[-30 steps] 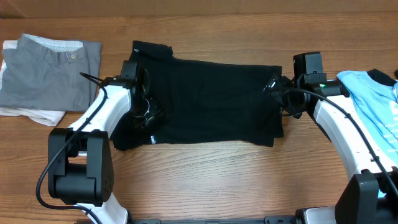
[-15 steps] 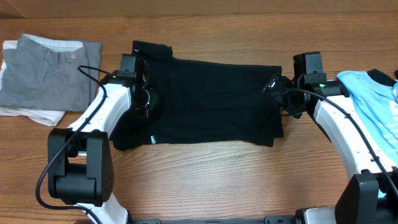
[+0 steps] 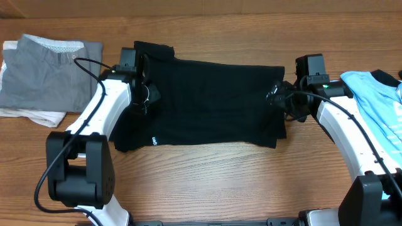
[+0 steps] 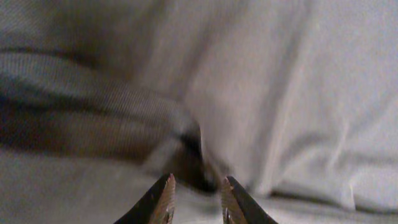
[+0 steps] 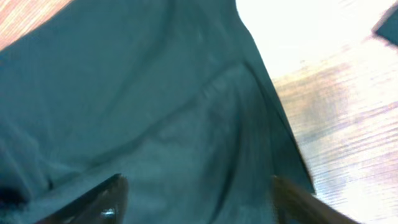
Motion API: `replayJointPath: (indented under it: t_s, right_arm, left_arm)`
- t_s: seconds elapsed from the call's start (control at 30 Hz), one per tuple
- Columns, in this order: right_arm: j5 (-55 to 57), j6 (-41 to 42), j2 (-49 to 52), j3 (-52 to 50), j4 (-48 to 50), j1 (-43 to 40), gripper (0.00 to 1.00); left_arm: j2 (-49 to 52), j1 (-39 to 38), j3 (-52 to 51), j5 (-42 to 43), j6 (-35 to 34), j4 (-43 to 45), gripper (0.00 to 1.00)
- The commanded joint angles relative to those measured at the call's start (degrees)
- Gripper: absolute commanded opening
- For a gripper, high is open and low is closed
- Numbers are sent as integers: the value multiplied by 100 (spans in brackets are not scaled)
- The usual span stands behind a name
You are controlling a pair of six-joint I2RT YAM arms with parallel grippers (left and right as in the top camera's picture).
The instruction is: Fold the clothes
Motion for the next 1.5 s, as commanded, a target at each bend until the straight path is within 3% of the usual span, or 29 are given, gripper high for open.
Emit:
replayJointPath:
  t_s: [0.0, 0.1, 0.2, 0.3, 0.43, 0.53, 1.07, 1.33, 1.47]
  right_arm:
    - [74, -133, -39, 81, -170, 4, 52]
    - [76, -142, -39, 76, -492, 39, 39]
    - [31, -260, -39, -61, -614, 79, 31]
    - [9, -254, -39, -411, -337, 83, 17]
    - [-186, -223, 44, -907, 337, 81, 9]
    - [-208, -15, 166, -1086, 634, 81, 4]
    - [-251, 251, 1412, -1102, 857, 81, 4]
    - [315, 863, 1429, -1102, 481, 42, 4]
    - [415, 1108, 1429, -1099, 323, -48, 4]
  left_arm:
    - [-741, 31, 590, 55, 452, -520, 31]
    - [-1029, 26, 662, 22, 846, -1134, 38]
    - [-1021, 26, 636, -310, 852, -1956, 34]
    - [-833, 26, 310, -317, 848, -2218, 23]
    - [-498, 26, -179, -149, 761, -1978, 6]
    - [-190, 33, -389, -76, 761, -1674, 4]
    - [1220, 33, -400, -306, 767, -1224, 4]
    - [1261, 177, -402, -1021, 713, -1620, 5]
    - [1261, 455, -402, -1794, 22, -2177, 4]
